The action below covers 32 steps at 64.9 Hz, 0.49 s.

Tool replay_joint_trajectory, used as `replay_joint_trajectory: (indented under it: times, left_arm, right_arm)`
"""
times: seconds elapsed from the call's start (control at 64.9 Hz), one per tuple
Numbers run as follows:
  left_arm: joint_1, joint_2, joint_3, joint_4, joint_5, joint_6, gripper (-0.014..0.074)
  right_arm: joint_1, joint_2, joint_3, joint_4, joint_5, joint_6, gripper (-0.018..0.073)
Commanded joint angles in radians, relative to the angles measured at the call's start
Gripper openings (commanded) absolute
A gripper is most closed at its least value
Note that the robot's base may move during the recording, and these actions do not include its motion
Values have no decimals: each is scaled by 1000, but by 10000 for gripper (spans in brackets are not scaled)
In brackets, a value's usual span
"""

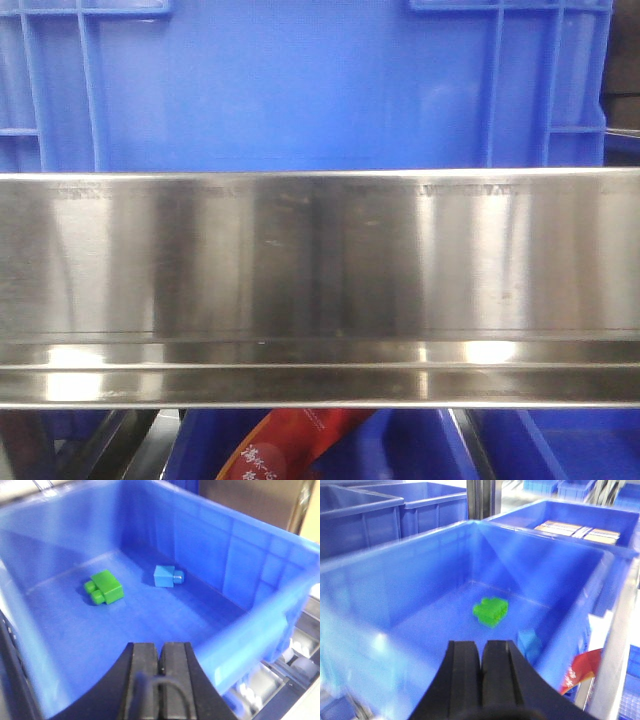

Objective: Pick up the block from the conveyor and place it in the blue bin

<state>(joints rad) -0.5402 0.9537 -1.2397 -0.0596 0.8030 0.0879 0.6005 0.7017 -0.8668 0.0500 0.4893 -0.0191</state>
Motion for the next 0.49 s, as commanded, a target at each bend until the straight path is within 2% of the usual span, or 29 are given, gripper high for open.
replay_joint_trajectory:
  times: [0.0, 0.293, 0.478]
  left_arm:
    - [-6, -108, 146, -11, -139, -6, -111]
    - [-6, -404, 594, -11, -492, -6, -111]
    - [-6, -491, 731, -37, -627, -7, -111]
  right_arm:
    - [2, -88, 95, -34, -56, -10, -162]
    - [2, -275, 315, -34, -108, -10, -162]
    - [2, -305, 361, -34, -149, -10, -162]
